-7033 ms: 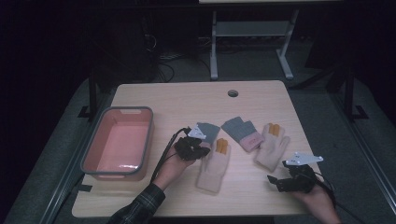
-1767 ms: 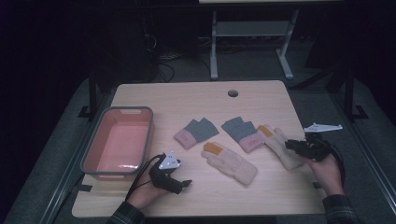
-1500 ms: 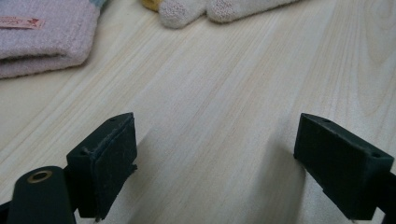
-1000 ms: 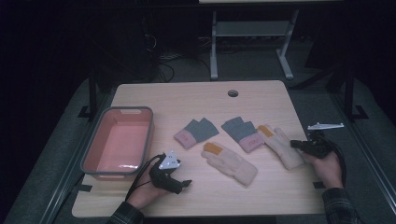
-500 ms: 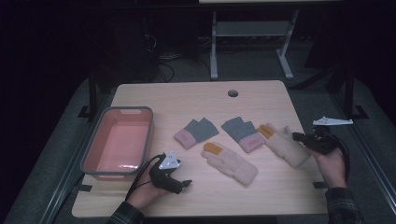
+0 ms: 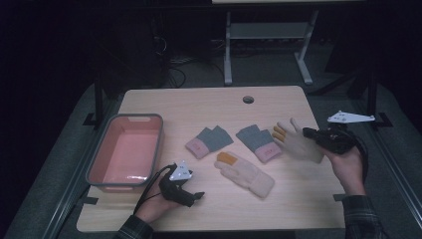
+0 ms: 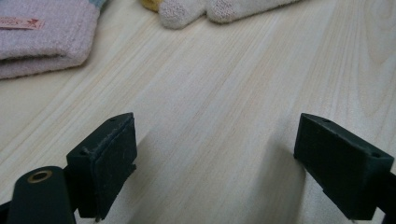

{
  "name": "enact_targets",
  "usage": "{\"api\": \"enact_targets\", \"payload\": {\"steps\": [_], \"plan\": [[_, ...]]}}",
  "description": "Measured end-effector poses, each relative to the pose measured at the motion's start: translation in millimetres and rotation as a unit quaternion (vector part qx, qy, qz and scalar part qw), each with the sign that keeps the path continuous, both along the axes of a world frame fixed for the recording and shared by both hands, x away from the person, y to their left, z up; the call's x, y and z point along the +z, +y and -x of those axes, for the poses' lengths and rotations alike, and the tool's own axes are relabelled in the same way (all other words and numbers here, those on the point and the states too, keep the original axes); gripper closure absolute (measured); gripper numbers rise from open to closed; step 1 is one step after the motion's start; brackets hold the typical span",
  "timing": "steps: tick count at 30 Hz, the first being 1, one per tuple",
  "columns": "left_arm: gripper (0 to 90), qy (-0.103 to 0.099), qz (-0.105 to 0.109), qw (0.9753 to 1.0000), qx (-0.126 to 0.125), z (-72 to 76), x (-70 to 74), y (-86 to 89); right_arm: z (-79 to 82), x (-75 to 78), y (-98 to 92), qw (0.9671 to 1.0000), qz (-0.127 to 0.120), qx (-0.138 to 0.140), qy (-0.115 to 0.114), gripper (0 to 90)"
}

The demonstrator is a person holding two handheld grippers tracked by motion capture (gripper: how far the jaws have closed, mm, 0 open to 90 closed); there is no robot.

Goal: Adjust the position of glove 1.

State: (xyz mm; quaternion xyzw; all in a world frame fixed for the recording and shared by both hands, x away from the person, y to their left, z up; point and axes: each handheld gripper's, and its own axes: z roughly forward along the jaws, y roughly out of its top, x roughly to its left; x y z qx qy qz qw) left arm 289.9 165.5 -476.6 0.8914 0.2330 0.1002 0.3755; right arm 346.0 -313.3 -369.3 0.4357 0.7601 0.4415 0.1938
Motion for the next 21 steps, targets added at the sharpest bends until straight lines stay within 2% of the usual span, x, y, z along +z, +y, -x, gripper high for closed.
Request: {"api": "enact_targets", "payload": {"steps": [3,4,8,21], "plan": [[12.4,0.0,0.003,1.0,0.001,0.2,-0.2,-0.3,0.0,6.8,7.0,0.9999,-0.001,0.008,-0.008,90.0],[12.4,0.0,0.002,1.0,0.001,0.1,-0.2,-0.2,0.2,12.9,14.9,0.9998,-0.001,0.017,-0.015,90.0],[12.4,0.0,0.002,1.0,0.002,0.2,-0.2,-0.2,-1.5,17.5,27.5,0.9992,-0.009,0.034,-0.019,90.0],[12.4,0.0,0.002,1.0,0.001,0.1,-0.2,-0.2,-4.8,6.4,75.0,0.9954,0.0,0.095,0.002,90.0]]}}
